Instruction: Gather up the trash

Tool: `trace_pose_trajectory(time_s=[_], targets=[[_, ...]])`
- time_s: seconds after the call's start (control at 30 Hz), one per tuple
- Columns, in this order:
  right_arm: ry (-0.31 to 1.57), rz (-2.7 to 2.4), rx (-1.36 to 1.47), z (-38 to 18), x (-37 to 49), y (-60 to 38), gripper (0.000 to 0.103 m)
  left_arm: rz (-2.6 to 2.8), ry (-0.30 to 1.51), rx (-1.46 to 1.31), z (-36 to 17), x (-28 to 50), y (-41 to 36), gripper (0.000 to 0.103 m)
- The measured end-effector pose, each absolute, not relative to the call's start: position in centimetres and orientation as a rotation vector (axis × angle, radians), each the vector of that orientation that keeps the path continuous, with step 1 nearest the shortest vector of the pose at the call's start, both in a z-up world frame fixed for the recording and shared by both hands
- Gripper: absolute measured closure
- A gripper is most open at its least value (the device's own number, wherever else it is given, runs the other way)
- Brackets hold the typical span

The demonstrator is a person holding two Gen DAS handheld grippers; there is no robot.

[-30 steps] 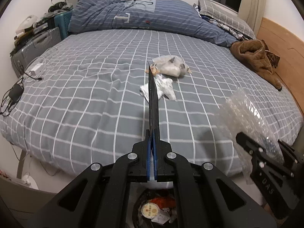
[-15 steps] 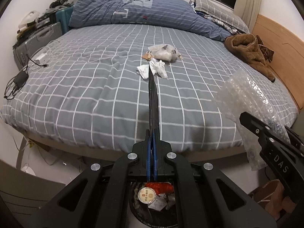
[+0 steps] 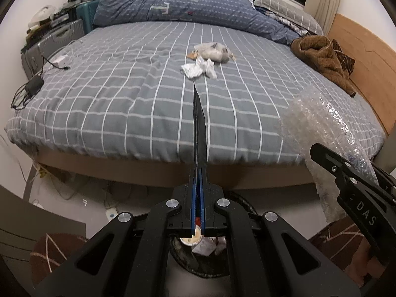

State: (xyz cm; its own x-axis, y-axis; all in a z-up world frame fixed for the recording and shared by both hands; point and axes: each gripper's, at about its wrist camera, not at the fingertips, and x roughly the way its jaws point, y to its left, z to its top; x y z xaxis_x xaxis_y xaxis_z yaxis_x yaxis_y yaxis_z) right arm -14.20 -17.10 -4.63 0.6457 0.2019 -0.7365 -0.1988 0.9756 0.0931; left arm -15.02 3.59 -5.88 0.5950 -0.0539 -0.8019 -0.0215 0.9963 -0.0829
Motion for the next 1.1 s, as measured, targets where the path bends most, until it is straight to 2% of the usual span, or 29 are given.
trace_pose_trajectory(time_s=[0.5,1.1], targets=[[0.932,0.208,-0.003,-6.8,-18.5,-16.6,0.078,-0.006,0.995,-0.072,-7.4,-18.6,3.9,0.102],[1.094,0.184,0.000,-13.8,-20.2,-16.4,0.078,0.016,1.100,-0.105,-12.9,-20.4,5.3,0.102]])
